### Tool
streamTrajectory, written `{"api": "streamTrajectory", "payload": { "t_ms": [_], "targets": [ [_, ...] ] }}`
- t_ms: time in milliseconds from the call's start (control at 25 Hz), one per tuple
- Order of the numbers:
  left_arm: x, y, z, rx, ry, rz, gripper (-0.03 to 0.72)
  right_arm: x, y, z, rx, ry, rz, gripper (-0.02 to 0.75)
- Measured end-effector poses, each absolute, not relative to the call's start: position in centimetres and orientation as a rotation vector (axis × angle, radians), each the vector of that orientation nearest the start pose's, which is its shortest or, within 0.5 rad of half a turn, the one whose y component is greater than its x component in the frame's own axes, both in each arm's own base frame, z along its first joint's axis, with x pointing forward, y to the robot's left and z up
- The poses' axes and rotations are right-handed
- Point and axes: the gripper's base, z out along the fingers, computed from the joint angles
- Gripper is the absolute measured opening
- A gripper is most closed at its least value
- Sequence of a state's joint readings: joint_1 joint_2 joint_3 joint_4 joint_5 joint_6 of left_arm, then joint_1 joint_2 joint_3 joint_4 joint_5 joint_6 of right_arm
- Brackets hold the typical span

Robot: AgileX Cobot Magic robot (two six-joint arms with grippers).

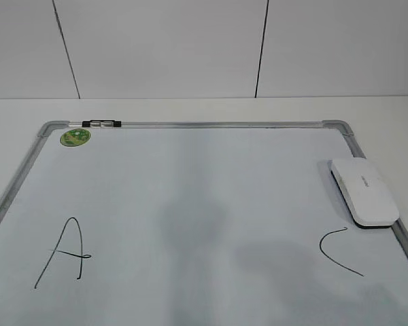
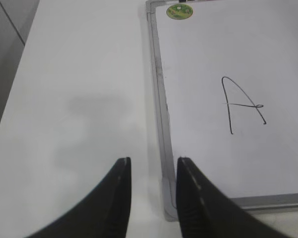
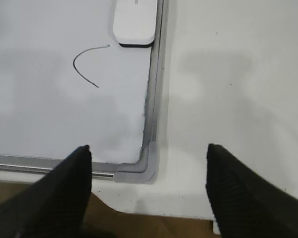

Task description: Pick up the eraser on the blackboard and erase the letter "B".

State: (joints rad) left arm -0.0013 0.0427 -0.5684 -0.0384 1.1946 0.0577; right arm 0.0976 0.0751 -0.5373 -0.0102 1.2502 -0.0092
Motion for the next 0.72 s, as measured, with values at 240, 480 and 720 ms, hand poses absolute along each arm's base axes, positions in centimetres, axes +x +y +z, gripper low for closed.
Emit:
{"api": "streamTrajectory", "payload": {
  "t_ms": [240,480,720],
  "targets": [
    [-0.93,-0.33,28.05,0.066,2.091,-0.014,0.237,-2.01,-0.37,27.25,-0.115,2.173,0.025,0.552],
    [-0.85,-0.34,28.07,0.066,2.082,-0.015,0.237,-1.32,-0.51,26.99,-0.111,2.133,-0.004,0.551],
    [-0.82,-0.34,28.02,0.067,2.082,-0.015,0.237,-1.15,-0.55,26.85,-0.11,2.128,-0.013,0.551]
  ]
}}
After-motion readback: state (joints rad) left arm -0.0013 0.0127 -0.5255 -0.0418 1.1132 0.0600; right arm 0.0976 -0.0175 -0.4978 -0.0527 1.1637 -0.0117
